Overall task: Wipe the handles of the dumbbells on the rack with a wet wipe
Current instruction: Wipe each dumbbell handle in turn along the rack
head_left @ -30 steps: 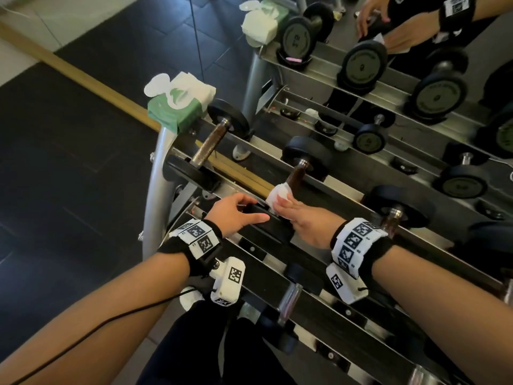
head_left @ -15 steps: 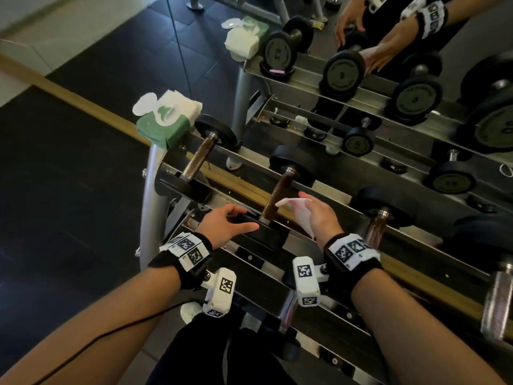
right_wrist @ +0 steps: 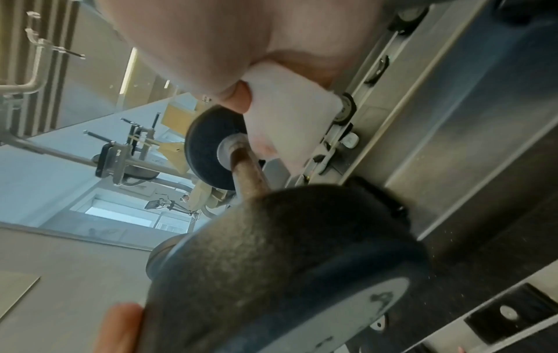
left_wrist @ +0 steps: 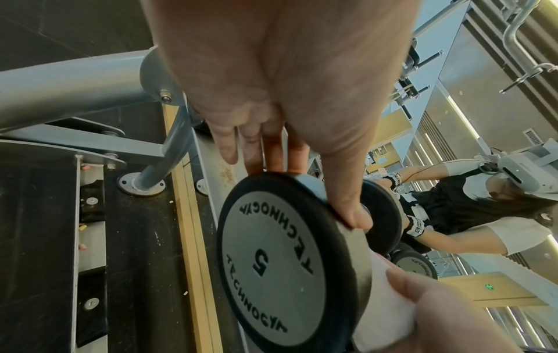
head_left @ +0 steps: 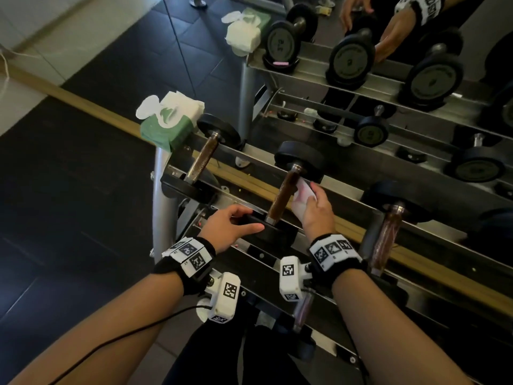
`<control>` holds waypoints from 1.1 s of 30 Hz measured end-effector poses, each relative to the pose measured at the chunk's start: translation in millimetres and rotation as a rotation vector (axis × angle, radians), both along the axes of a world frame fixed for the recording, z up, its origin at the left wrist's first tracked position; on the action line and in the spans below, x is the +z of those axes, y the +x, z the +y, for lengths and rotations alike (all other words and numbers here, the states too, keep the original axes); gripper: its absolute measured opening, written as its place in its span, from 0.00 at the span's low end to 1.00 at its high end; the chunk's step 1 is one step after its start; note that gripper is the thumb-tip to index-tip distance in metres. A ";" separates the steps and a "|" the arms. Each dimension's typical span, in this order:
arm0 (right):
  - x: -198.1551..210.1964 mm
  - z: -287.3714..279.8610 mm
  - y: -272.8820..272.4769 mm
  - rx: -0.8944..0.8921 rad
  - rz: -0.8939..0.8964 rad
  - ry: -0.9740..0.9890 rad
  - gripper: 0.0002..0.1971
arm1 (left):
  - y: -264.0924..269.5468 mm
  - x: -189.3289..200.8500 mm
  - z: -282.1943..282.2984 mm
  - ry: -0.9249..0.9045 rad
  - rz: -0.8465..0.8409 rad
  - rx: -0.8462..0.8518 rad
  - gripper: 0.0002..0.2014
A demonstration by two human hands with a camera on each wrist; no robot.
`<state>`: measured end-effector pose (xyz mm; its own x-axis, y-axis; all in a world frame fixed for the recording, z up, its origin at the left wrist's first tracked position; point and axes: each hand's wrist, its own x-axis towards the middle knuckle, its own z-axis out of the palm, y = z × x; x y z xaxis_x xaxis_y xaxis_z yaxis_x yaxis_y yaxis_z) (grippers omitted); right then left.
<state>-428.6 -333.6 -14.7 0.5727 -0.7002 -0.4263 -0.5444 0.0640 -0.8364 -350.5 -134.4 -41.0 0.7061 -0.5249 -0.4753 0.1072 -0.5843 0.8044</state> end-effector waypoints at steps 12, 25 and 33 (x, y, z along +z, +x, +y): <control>-10.8 10.5 14.4 0.012 -0.190 0.387 0.26 | -1.2 3.0 -0.4 0.034 -0.054 -0.012 0.25; -5.9 10.5 -15.1 -0.020 -0.173 0.432 0.20 | -0.2 2.6 1.5 -0.016 -0.005 -0.017 0.33; -16.3 10.8 16.7 0.019 -0.055 0.439 0.26 | -1.1 3.6 0.3 -0.028 0.002 0.005 0.36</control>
<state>-411.9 -322.9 -30.9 0.6140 -0.4489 -0.6492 -0.5041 0.4099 -0.7602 -351.6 -134.1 -37.4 0.7083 -0.5340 -0.4618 0.1116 -0.5612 0.8201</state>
